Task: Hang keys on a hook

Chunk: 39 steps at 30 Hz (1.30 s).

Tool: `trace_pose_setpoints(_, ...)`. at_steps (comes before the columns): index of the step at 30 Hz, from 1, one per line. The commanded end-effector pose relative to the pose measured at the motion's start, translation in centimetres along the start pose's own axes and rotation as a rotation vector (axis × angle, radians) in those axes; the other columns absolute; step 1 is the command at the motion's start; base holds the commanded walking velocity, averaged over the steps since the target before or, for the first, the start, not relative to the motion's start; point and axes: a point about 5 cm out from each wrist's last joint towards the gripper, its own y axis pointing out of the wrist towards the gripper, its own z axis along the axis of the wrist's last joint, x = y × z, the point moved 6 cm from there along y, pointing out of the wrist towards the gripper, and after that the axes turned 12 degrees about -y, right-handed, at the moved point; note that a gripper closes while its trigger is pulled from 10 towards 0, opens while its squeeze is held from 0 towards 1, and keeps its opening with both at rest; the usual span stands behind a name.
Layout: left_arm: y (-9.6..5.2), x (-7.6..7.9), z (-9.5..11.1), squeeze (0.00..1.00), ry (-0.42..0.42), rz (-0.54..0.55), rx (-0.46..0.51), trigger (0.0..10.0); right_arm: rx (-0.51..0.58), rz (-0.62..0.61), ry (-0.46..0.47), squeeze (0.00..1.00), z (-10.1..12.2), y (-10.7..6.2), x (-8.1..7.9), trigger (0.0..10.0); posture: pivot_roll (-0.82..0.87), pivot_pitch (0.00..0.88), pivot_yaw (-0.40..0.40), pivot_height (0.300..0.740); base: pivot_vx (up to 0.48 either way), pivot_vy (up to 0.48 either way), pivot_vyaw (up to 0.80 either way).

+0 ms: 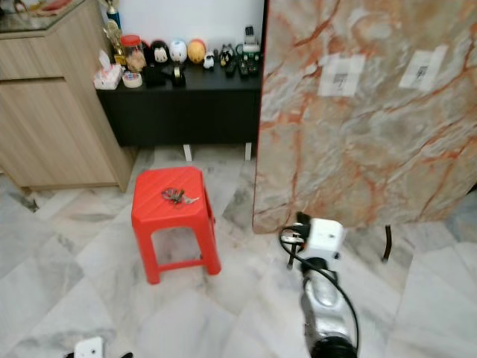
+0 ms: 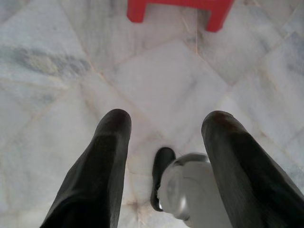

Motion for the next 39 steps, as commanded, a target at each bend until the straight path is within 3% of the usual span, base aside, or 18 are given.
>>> trace_pose_setpoints(1, -0.21, -0.69, -0.35, 0.0, 0.011, 0.02, -0.011, 10.0, 0.017, 0.02, 0.01, 0.0, 0.49, 0.17, -0.97, 10.0, 0.06, 0.032, -0.03, 0.74, 0.0, 0.0, 0.0)
trace_pose_setpoints(26, -0.12, -0.51, 0.01, 0.0, 0.015, 0.008, 0.002, 10.0, 0.02, 0.007, 0.007, 0.0, 0.57, 0.27, -0.75, 10.0, 0.06, 0.031, -0.028, 0.74, 0.0, 0.0, 0.0)
trace_pose_setpoints(39, -0.15, -0.32, -0.13, 0.0, 0.024, -0.002, -0.002, 10.0, -0.002, 0.006, 0.016, 0.0, 0.15, 0.21, -0.96, 10.0, 0.06, 0.03, -0.028, 0.74, 0.28, 0.0, -0.1)
